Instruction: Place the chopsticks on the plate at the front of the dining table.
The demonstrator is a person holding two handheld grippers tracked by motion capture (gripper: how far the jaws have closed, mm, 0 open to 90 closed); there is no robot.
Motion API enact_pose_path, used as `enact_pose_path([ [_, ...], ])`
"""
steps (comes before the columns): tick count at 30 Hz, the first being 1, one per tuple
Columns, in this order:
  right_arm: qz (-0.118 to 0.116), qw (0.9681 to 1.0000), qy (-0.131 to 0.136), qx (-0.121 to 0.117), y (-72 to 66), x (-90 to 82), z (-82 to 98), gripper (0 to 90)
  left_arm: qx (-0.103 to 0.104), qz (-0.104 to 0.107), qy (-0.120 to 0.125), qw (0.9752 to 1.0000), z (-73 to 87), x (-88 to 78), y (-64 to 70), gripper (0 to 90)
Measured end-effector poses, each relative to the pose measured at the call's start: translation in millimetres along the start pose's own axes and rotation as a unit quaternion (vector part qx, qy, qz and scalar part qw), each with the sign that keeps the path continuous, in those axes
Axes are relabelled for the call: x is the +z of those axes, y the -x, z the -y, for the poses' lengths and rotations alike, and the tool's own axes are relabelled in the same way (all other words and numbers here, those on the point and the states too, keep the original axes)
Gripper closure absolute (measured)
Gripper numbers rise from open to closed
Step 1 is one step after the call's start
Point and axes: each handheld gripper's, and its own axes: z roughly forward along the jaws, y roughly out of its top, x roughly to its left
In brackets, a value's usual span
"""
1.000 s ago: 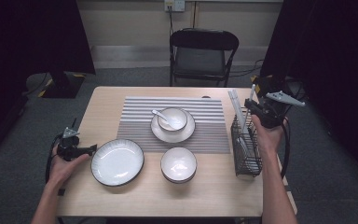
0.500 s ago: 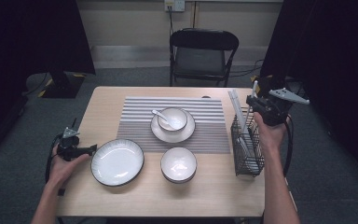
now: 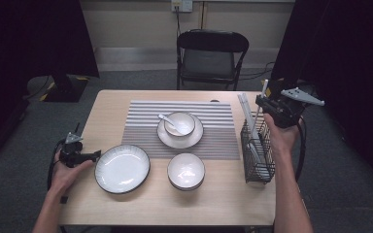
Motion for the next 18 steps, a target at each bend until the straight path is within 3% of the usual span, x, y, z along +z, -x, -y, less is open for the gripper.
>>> enact_pose_path([
  [2,-0.009,0.9999,0.004,-0.003,-0.5,-0.5,-1.2,85.2,0.0,0.0,0.0,1.0,0.0,0.0,0.0,12.3],
  [18,-0.006,0.9997,0.012,-0.023,-9.7,-5.0,-18.7,85.2,0.001,0.001,-0.001,1.0,-0.2,-0.1,-0.1,12.3],
])
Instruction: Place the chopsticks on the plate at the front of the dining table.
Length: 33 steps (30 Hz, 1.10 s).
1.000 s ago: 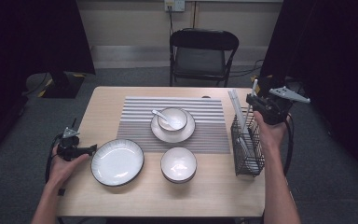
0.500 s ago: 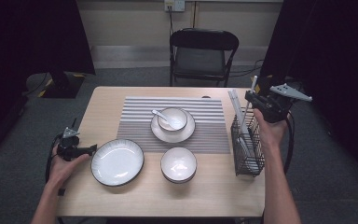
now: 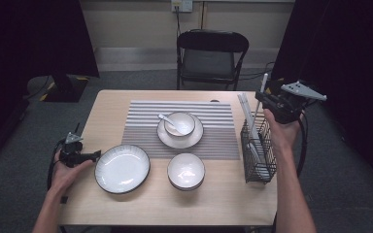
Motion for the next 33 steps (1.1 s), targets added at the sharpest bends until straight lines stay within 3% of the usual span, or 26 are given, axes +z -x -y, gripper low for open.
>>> enact_pose_path([
  [13,-0.004,0.9999,0.003,-0.013,-9.9,-2.2,-6.8,85.2,0.0,-0.002,0.002,1.0,0.5,-0.4,0.1,13.1],
  [23,-0.001,0.9997,0.011,-0.021,-16.2,-6.5,-17.1,85.2,0.003,-0.006,-0.012,0.9999,-1.7,-3.3,0.3,16.9],
  [33,-0.028,0.999,0.024,-0.025,-27.7,-7.5,-24.4,85.3,0.0,0.006,-0.008,0.9999,-3.6,-5.4,1.2,17.8],
])
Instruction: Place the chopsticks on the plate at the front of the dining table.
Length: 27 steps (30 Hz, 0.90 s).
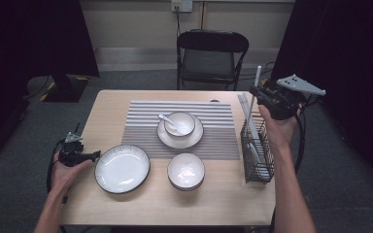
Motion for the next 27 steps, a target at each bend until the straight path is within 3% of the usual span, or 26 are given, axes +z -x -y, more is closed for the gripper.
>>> enact_pose_path([
  [11,-0.043,0.9989,0.011,0.011,-19.2,19.6,-6.8,85.2,0.0,0.029,0.023,0.9993,-4.3,-14.6,7.0,21.4],
  [17,-0.06,0.9981,0.013,0.014,-27.6,26.6,-3.2,85.2,0.01,0.048,0.041,0.998,-9.5,-26.6,12.5,21.1],
  [20,-0.066,0.9976,0.012,0.019,-30.7,29.1,-2.9,85.2,0.015,0.059,0.063,0.9962,-14.1,-35.6,15.8,21.0],
  [24,-0.075,0.9969,0.01,0.019,-34.4,32.6,-2.4,85.2,0.014,0.06,0.069,0.9958,-15.6,-39.5,15.4,20.5],
  [27,-0.085,0.9962,0.008,0.017,-40.4,34.9,-1.9,85.2,0.018,0.072,0.064,0.9952,-14.3,-40.7,20.6,21.5],
])
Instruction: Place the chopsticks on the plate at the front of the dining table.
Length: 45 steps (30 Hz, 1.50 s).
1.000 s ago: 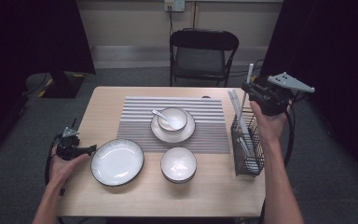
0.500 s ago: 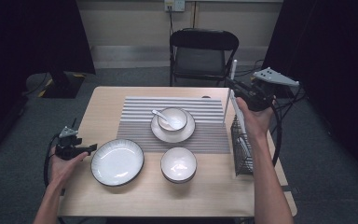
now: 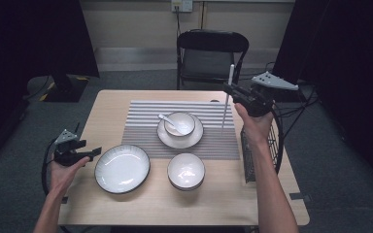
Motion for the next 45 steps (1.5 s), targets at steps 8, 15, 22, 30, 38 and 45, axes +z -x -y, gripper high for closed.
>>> enact_pose_path([
  [8,-0.02,0.9998,0.002,0.003,-12.9,9.0,3.8,85.2,0.046,0.023,0.013,0.9986,1.7,-10.3,16.5,23.4],
  [15,-0.033,0.9995,0.001,0.002,-21.4,17.4,3.9,85.2,0.077,0.045,0.021,0.9958,-4.8,-21.4,37.0,24.1],
  [22,-0.043,0.9991,-0.001,0.002,-30.8,26.4,5.1,85.2,0.073,0.094,0.035,0.9923,-8.9,-29.1,50.5,24.7],
  [30,-0.062,0.9981,-0.003,-0.001,-44.6,34.0,5.4,85.1,0.076,0.13,0.049,0.9874,-5.9,-33.8,63.7,26.7],
  [38,-0.081,0.9967,-0.003,0.002,-58.8,43.1,6.6,85.1,0.067,0.16,0.06,0.983,-3.4,-39.2,74.6,25.9],
  [45,-0.096,0.9954,-0.004,0.002,-70.3,52.1,7.4,85.2,0.063,0.18,0.069,0.9792,-4.5,-42.8,83.7,26.0],
])
